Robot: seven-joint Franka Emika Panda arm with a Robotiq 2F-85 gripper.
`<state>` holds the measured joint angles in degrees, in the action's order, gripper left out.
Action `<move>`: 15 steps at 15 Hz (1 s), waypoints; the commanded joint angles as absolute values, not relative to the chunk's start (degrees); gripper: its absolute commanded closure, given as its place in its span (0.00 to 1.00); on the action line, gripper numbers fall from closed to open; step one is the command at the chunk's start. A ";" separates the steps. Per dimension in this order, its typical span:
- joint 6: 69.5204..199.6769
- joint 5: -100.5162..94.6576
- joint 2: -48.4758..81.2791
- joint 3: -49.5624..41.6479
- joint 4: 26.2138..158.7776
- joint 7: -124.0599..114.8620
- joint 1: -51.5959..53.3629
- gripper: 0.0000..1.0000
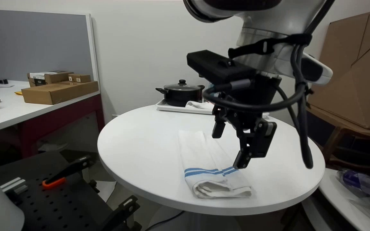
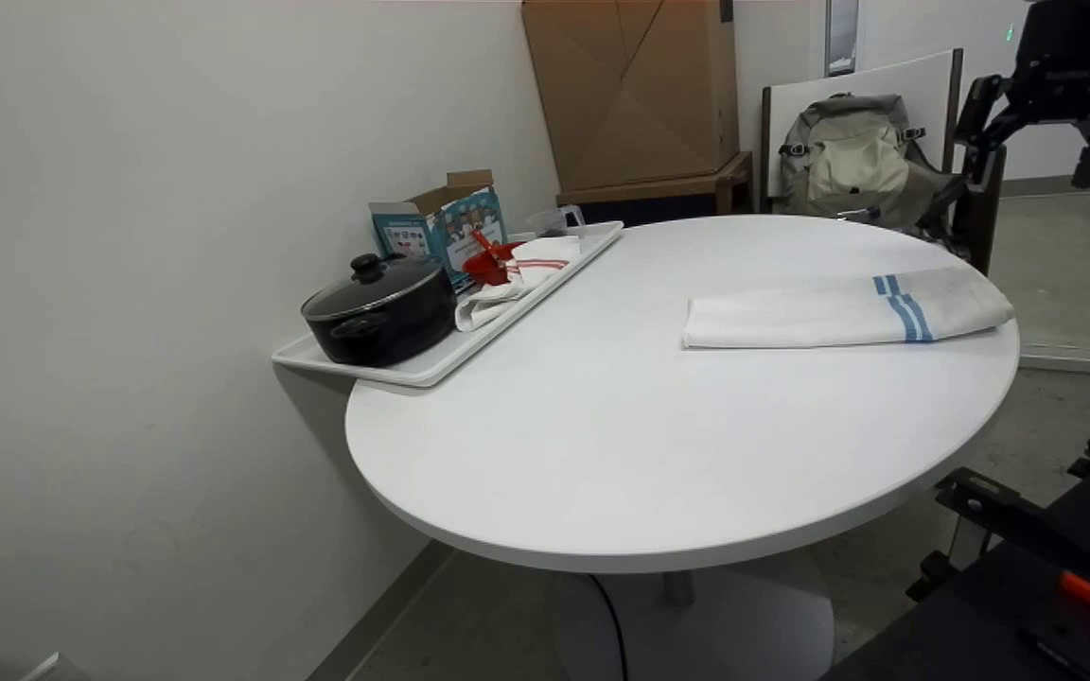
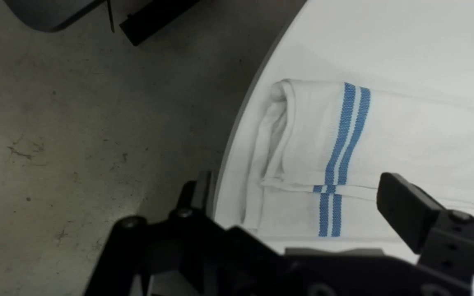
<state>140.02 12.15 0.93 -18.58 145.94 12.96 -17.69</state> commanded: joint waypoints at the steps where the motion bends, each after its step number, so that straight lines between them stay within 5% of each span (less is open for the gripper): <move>1: 142.71 12.80 5.03 -18.99 144.85 14.88 -18.99 0.00; 15: 145.95 16.75 20.66 -12.85 135.51 16.91 -22.03 0.00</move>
<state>144.83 15.53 16.84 -14.82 138.33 15.89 -20.87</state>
